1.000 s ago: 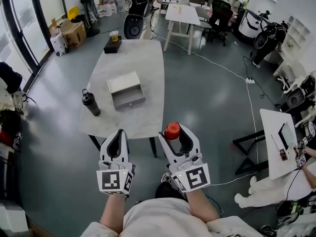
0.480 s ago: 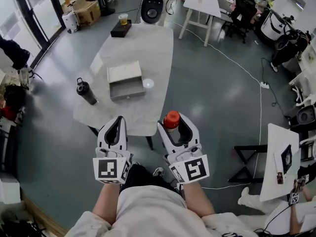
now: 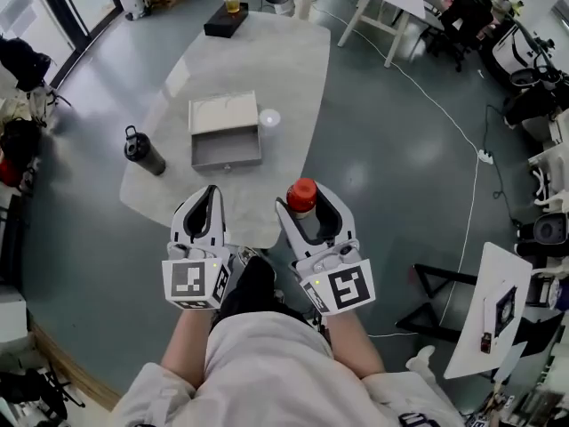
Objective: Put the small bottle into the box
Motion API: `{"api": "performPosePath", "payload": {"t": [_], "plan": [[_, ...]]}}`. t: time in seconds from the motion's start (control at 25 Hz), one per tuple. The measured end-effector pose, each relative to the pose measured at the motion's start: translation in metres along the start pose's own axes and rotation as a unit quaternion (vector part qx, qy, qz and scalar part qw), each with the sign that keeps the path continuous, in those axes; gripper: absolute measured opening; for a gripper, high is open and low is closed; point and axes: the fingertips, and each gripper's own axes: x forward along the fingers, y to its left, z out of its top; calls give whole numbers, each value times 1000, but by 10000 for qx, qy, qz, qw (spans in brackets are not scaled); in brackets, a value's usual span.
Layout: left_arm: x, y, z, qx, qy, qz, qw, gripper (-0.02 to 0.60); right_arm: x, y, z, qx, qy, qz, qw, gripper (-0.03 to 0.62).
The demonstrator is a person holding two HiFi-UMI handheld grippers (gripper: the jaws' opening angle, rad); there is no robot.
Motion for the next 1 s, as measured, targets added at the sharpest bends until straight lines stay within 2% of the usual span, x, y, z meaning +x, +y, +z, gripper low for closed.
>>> {"api": "performPosePath", "payload": {"t": [0.28,0.6,0.8,1.0], "plan": [[74,51,-22,-211,242,263,9991,21,100,-18,-37,92,476,590,9971,235],[107,116,-54,-470,636,772,9939,21,186,-7,-76,226,1031,1337,9854,235],[110,134,-74,-704,870,1172,9868,21,218,-3,-95,98,1365,1923,9717,235],[112,159,-97,-870,1028,1824,9740,21,250,5,-125,40,1691,2660,9490,235]]}}
